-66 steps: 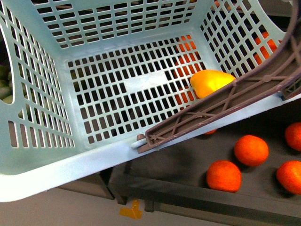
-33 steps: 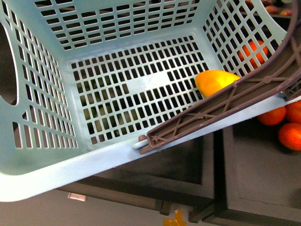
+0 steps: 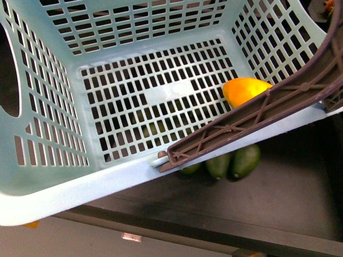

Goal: Pick mango and avocado into basket

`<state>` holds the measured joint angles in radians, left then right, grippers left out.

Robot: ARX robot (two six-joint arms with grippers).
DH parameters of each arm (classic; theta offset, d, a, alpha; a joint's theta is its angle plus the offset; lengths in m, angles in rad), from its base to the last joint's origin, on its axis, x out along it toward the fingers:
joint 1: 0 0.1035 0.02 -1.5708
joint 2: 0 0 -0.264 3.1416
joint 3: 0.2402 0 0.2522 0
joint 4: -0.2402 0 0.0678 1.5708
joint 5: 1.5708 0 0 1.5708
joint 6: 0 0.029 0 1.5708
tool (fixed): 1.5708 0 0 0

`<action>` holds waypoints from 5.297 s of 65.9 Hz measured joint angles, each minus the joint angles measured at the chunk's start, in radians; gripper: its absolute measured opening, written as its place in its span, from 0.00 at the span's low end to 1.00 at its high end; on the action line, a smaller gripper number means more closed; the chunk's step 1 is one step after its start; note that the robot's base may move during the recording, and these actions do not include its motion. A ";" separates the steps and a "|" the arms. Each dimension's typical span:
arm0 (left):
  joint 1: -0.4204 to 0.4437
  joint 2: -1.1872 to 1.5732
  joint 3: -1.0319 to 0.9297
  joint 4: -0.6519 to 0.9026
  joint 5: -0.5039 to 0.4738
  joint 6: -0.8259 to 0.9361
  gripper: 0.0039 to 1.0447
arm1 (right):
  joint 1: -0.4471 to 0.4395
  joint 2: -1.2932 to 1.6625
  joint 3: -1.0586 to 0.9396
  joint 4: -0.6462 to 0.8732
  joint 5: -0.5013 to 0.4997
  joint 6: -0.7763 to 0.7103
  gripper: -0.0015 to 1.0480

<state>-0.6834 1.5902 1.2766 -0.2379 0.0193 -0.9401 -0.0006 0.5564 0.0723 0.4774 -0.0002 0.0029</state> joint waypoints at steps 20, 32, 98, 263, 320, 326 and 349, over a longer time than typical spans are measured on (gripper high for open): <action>0.000 0.000 0.000 0.000 0.005 0.000 0.13 | 0.000 0.000 -0.001 0.000 0.000 0.000 0.92; 0.000 0.000 0.000 0.000 0.004 0.000 0.13 | 0.000 0.000 -0.001 0.000 0.000 0.000 0.92; 0.001 0.000 0.000 -0.001 -0.008 0.001 0.13 | -0.646 0.961 0.379 -0.113 -0.046 -0.237 0.92; 0.000 0.000 0.000 -0.001 0.004 0.000 0.13 | -0.603 2.069 1.054 -0.024 -0.012 -0.140 0.89; 0.000 0.000 0.000 -0.001 0.005 0.000 0.13 | -0.731 1.784 0.810 0.027 -0.239 -0.214 0.52; 0.000 0.000 0.000 -0.001 0.005 0.000 0.13 | -0.748 1.641 0.727 0.016 -0.377 -0.251 0.52; 0.000 0.000 0.000 0.000 0.003 0.000 0.13 | -0.631 1.096 0.517 -0.024 -0.573 -0.237 0.52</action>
<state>-0.6834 1.5906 1.2770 -0.2382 0.0227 -0.9398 -0.6319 1.6524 0.5892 0.4538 -0.5728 -0.2340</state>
